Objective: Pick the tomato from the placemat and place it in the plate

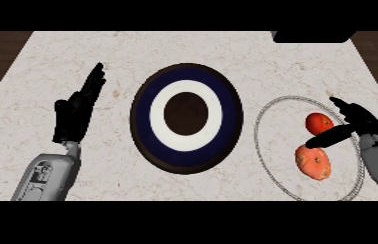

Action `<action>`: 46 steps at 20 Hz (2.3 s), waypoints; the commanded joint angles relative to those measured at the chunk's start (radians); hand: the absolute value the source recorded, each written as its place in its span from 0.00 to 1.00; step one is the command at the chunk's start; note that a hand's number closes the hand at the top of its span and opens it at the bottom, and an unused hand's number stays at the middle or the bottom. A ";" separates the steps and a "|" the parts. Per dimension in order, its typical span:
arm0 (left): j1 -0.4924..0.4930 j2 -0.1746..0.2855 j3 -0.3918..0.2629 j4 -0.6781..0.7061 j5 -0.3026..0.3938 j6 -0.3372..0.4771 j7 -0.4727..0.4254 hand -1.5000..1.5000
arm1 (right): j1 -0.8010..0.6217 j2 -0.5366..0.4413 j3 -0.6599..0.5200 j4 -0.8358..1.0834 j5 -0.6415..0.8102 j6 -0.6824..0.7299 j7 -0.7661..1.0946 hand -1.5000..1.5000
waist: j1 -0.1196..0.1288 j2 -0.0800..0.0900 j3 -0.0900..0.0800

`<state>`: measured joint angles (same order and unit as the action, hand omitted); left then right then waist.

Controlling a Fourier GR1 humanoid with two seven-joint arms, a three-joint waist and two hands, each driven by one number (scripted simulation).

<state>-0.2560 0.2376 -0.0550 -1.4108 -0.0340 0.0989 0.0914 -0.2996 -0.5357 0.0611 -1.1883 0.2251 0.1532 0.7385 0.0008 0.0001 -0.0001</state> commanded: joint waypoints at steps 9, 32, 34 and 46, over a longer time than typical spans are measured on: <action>-0.006 0.009 0.084 -0.010 -0.002 -0.072 0.010 0.50 | 0.034 0.081 -0.036 0.033 0.183 -0.088 -0.104 1.00 | -0.001 -0.001 0.000; 0.010 -0.059 0.066 0.019 -0.065 -0.038 -0.022 0.50 | 0.482 0.126 0.117 -0.811 0.504 -0.415 -0.311 1.00 | -0.033 -0.005 -0.001; 0.017 -0.034 0.078 -0.036 -0.048 -0.060 0.020 0.50 | 0.476 0.089 0.057 -0.840 0.449 -0.396 -0.371 1.00 | -0.014 -0.004 0.000; 0.034 -0.046 0.067 -0.117 -0.039 -0.089 0.075 0.50 | 0.083 0.306 0.227 -0.831 0.459 -0.212 -0.107 1.00 | 0.014 0.000 0.000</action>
<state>-0.2368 0.1943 0.0208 -1.4509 -0.0841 0.0226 0.1100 -0.0849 -0.3053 0.2656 -2.1080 0.6932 -0.0884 0.5768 0.0055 -0.0007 -0.0010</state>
